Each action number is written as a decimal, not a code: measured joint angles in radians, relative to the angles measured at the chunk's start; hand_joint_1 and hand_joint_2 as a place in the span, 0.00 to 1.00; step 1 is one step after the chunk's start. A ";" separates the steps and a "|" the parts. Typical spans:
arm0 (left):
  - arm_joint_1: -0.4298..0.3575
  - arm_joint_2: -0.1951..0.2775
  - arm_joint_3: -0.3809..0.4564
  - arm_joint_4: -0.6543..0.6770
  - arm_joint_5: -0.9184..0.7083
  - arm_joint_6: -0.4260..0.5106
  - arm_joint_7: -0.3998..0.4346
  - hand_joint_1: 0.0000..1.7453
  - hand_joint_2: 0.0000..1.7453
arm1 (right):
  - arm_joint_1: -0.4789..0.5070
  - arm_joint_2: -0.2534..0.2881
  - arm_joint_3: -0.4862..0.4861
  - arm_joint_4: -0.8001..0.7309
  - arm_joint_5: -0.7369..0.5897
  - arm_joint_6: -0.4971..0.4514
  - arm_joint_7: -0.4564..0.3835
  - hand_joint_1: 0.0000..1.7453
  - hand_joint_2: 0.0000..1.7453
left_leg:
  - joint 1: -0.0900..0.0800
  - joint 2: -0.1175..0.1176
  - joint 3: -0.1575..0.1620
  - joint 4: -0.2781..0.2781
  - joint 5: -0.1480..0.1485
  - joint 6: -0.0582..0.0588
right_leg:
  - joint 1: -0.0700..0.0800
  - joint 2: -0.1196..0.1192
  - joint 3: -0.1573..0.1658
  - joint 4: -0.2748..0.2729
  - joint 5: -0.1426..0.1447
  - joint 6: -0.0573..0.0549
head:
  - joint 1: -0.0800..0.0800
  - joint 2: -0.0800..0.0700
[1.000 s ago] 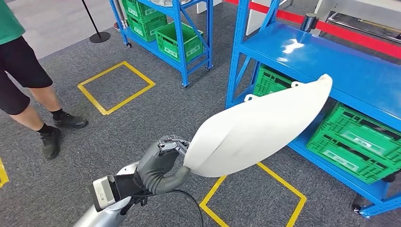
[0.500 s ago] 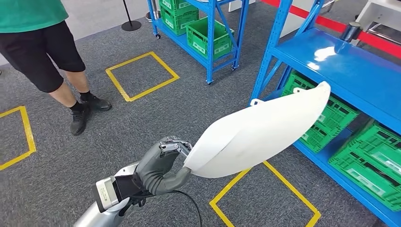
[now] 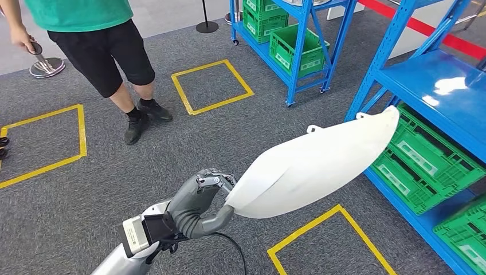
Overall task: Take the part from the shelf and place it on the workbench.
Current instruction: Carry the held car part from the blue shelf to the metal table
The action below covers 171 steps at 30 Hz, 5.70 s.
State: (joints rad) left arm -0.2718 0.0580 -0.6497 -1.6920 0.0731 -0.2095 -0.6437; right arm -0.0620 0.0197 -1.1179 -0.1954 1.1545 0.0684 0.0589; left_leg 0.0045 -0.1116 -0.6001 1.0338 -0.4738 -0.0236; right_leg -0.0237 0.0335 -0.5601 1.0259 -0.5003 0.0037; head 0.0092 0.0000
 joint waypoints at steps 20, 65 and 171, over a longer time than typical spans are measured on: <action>-0.036 -0.012 -0.015 0.027 -0.013 -0.034 0.068 1.00 1.00 | 0.002 0.041 0.001 0.000 -0.031 0.024 -0.002 0.00 0.00 | -0.008 0.087 0.019 -0.022 0.010 0.051 | 0.008 -0.045 -0.105 0.250 -0.136 0.030 | -0.007 0.000; -0.028 -0.068 -0.035 0.056 -0.013 -0.061 0.085 1.00 1.00 | 0.009 -0.001 -0.008 0.000 -0.006 0.039 -0.020 0.00 0.00 | -0.004 0.090 -0.094 0.192 -0.099 -0.007 | 0.004 -0.047 -0.006 -0.001 0.005 -0.012 | -0.015 0.000; -0.079 -0.092 -0.055 0.121 -0.016 -0.132 0.101 1.00 1.00 | -0.005 0.004 -0.008 0.000 0.007 0.053 -0.055 0.00 0.00 | 0.000 0.128 0.005 -0.007 0.013 0.059 | 0.005 -0.070 -0.030 0.109 -0.081 0.043 | 0.000 0.000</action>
State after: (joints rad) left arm -0.3511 -0.0340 -0.7043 -1.5709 0.0567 -0.3411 -0.5430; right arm -0.0666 0.0238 -1.1257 -0.1953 1.1616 0.1215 0.0042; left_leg 0.0045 0.0165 -0.5950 1.0264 -0.4607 0.0358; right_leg -0.0182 -0.0366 -0.5898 1.1347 -0.5811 0.0471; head 0.0097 0.0000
